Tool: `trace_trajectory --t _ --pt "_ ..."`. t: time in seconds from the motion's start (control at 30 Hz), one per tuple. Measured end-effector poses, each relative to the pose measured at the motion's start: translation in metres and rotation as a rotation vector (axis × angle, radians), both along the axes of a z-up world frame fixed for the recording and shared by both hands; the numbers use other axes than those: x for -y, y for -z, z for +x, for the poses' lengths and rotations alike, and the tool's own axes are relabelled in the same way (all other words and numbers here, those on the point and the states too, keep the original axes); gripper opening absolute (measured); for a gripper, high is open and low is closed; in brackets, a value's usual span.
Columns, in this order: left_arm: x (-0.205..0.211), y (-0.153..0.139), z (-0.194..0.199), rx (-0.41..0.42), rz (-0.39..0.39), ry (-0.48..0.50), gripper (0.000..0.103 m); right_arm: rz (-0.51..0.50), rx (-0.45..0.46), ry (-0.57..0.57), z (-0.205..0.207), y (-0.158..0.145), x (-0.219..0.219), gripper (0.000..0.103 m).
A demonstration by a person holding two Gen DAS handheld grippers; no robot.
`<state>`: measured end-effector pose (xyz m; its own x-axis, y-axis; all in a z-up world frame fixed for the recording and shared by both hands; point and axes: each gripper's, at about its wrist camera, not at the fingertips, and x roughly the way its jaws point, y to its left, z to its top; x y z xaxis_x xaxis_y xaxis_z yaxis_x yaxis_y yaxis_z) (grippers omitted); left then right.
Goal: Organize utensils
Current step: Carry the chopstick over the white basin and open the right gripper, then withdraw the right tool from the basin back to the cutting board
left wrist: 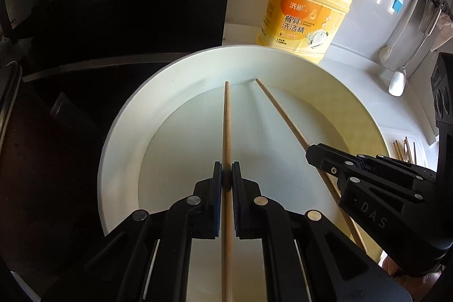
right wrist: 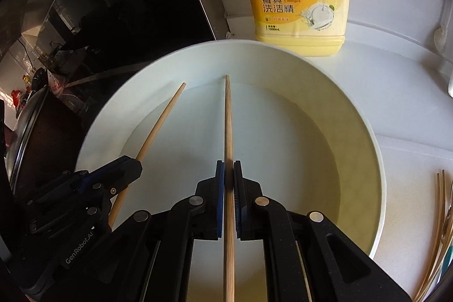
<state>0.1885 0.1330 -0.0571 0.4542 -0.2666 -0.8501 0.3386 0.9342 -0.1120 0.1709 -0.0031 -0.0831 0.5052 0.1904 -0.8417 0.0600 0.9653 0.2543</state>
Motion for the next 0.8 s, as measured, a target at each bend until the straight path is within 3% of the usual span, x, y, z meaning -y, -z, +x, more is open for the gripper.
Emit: trace_trajectory --t 0.5,0.57,0.63,0.7,0.8 --pt "0.010 0.019 0.009 -0.071 0.035 -0.017 0.008 -0.015 -0.084 -0.015 0.010 0.016 0.003 0.007" --pt "0.009 0.020 0.010 -0.076 0.044 -0.027 0.015 -0.022 -0.082 -0.014 0.009 0.015 0.003 0.008" --pt "0.007 0.020 0.009 -0.074 0.059 -0.040 0.041 -0.035 -0.084 -0.007 0.008 0.014 0.004 0.012" --pt "0.004 0.016 0.007 -0.057 0.062 -0.053 0.054 -0.040 -0.083 0.004 0.008 0.014 0.007 0.015" --pt "0.002 0.009 0.004 -0.028 0.074 -0.056 0.062 -0.049 -0.075 0.016 0.004 0.010 0.011 0.024"
